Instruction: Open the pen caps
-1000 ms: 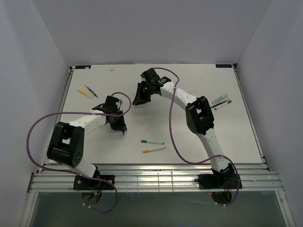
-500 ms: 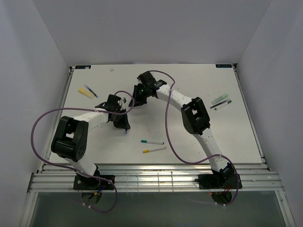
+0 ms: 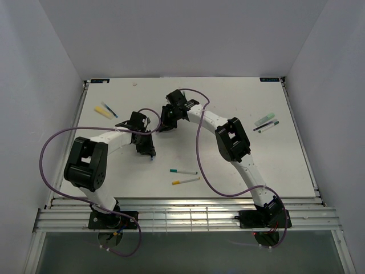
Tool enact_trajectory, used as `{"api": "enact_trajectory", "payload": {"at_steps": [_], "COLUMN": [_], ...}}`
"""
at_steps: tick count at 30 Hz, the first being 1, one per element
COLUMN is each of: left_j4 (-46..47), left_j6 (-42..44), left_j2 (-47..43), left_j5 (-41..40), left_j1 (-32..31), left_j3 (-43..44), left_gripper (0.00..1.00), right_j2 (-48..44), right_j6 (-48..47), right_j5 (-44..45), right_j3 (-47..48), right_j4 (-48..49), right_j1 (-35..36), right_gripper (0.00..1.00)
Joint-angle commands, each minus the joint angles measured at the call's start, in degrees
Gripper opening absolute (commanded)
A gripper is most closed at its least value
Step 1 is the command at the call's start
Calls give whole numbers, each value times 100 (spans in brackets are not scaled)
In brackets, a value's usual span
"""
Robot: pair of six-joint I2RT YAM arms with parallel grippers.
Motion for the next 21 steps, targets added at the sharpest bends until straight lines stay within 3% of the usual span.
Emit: {"api": "enact_trajectory", "payload": {"at_steps": [1, 3, 6, 21], "left_j4": [-429, -525, -578, -543], "left_j6": [62, 88, 115, 141], "left_j2": [302, 417, 522, 487], "left_j5": [-454, -498, -533, -578], "left_j1": [38, 38, 38, 38], "left_j3": [29, 100, 144, -32], "left_gripper": [27, 36, 41, 45], "right_j2": [-10, -36, -71, -36], "right_j6": [22, 22, 40, 84], "right_j5": [40, 49, 40, 532], "right_j3": [208, 164, 94, 93], "right_j4": [160, 187, 222, -111], "right_j1": [-6, -15, -41, -77], "right_gripper": [8, 8, 8, 8]}}
